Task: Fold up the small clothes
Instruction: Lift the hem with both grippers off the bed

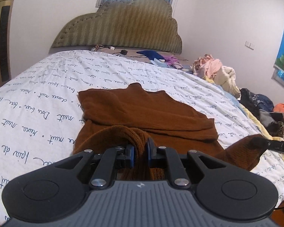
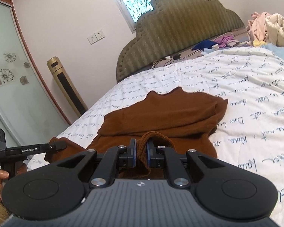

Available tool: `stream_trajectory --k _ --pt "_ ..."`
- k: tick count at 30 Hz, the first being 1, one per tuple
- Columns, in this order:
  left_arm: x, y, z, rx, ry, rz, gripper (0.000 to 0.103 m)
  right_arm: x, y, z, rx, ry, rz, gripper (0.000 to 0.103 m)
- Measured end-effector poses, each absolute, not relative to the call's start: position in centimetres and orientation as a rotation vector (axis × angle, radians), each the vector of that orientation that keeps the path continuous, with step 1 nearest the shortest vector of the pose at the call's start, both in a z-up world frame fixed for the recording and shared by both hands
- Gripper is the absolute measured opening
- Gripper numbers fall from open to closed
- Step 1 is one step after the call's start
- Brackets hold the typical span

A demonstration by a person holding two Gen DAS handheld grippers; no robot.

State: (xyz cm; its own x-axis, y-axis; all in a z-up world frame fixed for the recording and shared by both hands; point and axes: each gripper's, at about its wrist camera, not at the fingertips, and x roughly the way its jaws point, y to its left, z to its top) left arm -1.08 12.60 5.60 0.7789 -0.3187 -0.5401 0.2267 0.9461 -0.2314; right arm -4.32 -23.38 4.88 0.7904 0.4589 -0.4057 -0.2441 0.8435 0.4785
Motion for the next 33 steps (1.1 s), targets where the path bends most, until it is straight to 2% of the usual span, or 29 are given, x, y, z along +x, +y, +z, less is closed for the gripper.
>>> stream_trajectory --k 33 --pt "9.5 8.5 7.2 0.014 0.649 -0.175 0.012 5.6 -23.9 4.9 0.427 0.477 0.250 0.015"
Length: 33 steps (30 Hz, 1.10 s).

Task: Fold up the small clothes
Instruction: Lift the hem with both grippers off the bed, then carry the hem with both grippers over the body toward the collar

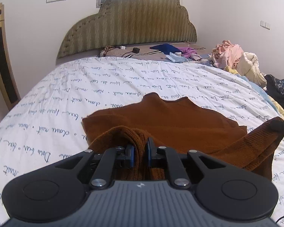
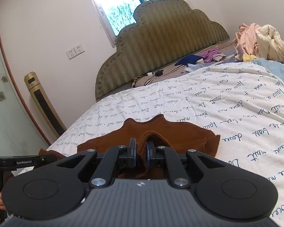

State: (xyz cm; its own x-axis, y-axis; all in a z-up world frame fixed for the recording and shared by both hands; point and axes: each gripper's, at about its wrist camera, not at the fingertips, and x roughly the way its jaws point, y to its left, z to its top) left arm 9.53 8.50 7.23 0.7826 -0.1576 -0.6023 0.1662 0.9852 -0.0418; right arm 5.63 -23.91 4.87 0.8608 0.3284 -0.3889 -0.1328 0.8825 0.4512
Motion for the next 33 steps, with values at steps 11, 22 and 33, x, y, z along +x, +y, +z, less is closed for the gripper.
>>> stream_trajectory --k 11,22,33 --pt "13.9 7.1 7.0 0.054 0.664 -0.155 0.012 9.8 -25.2 3.3 0.497 0.491 0.204 0.015" --pt "20.5 5.6 4.8 0.090 0.721 -0.135 0.012 15.0 -26.3 1.6 0.536 0.524 0.157 0.013" --pt "22.3 5.7 2.2 0.108 0.777 -0.128 0.012 17.0 -27.2 -3.0 0.558 0.713 0.164 0.041"
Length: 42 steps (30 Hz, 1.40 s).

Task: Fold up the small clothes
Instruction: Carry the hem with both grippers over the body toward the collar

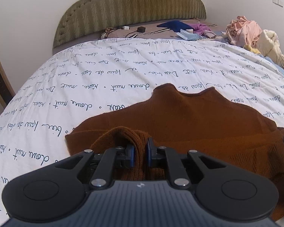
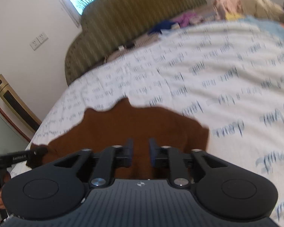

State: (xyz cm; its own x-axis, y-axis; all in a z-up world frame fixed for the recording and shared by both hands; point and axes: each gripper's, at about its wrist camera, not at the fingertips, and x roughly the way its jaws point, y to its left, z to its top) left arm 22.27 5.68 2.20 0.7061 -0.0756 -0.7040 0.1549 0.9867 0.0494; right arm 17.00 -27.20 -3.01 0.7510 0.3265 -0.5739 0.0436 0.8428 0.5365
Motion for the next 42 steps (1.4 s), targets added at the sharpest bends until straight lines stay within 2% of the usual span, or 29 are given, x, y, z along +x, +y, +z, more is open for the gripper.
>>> stream_trajectory --k 2,12,13,14,15,16,22,28,42 --pt "22.1 5.7 2.3 0.112 0.771 -0.136 0.012 15.9 -27.9 -3.7 0.626 0.727 0.199 0.050" --pt "22.1 5.7 1.8 0.112 0.773 -0.134 0.013 13.7 -28.0 -5.1 0.694 0.810 0.260 0.050" --pt "22.1 5.8 1.8 0.110 0.774 -0.135 0.013 14.1 -27.9 -5.3 0.700 0.816 0.267 0.047" --pt "22.1 5.8 1.9 0.112 0.773 -0.134 0.013 14.4 -27.5 -5.4 0.699 0.819 0.285 0.040" --pt "21.9 5.8 2.0 0.113 0.770 -0.134 0.013 14.8 -27.1 -5.5 0.697 0.820 0.300 0.017" --pt "21.7 5.8 2.3 0.113 0.766 -0.138 0.013 15.1 -26.7 -5.5 0.696 0.827 0.304 0.010" --pt "21.7 6.1 4.2 0.091 0.747 -0.167 0.013 15.8 -27.3 -3.4 0.743 0.722 0.307 0.010" --pt "24.0 5.8 3.5 0.073 0.763 -0.141 0.012 17.5 -28.7 -1.6 0.775 0.626 0.246 0.010" --pt "29.2 5.9 0.1 0.051 0.889 -0.140 0.016 23.6 -29.3 -4.0 0.804 0.641 0.113 0.010"
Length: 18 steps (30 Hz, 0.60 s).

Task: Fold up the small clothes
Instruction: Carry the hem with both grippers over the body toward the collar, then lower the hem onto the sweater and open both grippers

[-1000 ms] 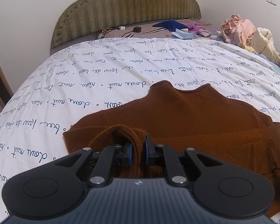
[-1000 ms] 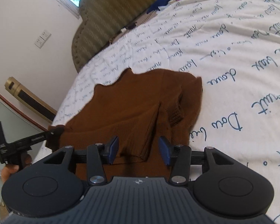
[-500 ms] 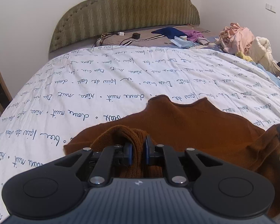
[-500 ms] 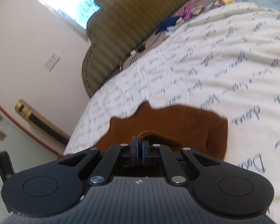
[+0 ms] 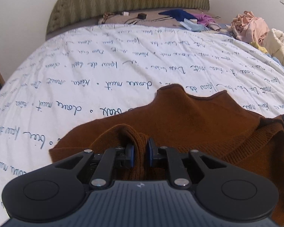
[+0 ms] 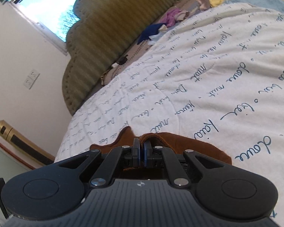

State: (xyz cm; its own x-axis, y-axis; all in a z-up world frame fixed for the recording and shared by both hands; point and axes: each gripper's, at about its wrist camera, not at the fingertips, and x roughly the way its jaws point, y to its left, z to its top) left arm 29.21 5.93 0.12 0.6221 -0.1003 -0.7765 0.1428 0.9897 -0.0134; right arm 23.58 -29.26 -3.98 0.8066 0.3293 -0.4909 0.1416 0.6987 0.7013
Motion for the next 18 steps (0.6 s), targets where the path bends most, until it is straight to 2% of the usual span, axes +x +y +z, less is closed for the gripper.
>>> stream_trajectory --k 5,11,18 --pt "30.5 7.6 -0.4 -0.066 0.943 -0.145 0.017 24.7 -29.0 -5.4 0.812 0.683 0.099 0.010" --pt "31.5 10.2 0.1 -0.202 0.943 -0.118 0.029 25.3 -29.2 -6.1 0.817 0.704 0.089 0.010" --pt "32.0 13.4 0.3 -0.300 0.913 0.014 0.030 26.0 -29.3 -7.1 0.830 0.728 0.079 0.012"
